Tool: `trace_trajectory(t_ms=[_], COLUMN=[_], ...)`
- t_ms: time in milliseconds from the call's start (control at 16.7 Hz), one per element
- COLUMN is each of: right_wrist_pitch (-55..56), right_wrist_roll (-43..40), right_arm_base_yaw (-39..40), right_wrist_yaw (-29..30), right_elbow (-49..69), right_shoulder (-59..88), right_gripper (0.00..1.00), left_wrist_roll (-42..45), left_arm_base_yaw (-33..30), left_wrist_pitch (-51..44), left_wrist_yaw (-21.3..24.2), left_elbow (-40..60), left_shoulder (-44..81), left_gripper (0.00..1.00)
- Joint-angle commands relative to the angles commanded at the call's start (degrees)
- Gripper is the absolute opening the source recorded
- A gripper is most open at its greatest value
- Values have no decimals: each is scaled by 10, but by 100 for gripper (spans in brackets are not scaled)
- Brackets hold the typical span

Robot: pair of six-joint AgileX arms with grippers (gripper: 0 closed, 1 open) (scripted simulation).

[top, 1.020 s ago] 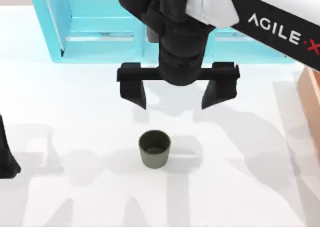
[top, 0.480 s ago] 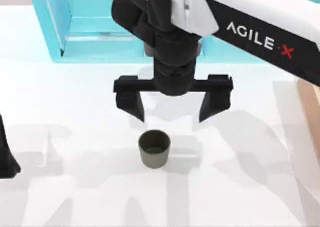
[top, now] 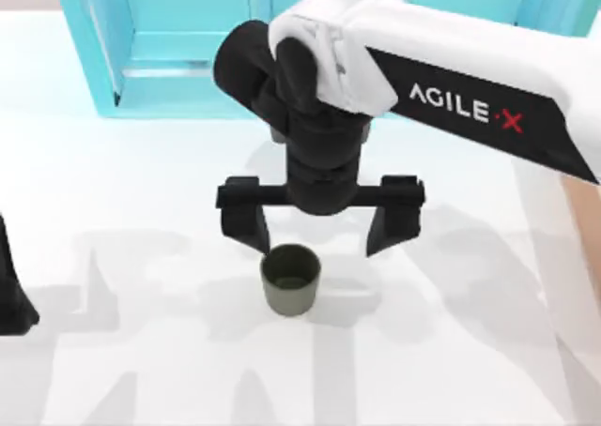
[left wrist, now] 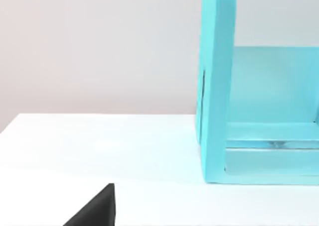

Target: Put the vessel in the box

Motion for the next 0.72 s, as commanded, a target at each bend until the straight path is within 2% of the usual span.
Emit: trace_trajectory(t_ms=[240, 540, 720], right_wrist_pitch=[91, 106, 106], right_wrist_roll=[2, 3, 3], right_arm_base_yaw=[2, 3, 3], right_wrist_yaw=[0, 0, 0], right_elbow=[-81, -95, -95], right_shoulder=[9, 11, 11], right_gripper=[100, 100, 77], left_wrist_roll=[0, 0, 0], left_arm_base_yaw=[0, 0, 0], left_wrist_pitch=[0, 0, 0], left_wrist_yaw=[0, 0, 0], left_elbow=[0, 0, 0], left_shoulder=[0, 0, 0], left_gripper=[100, 100, 100])
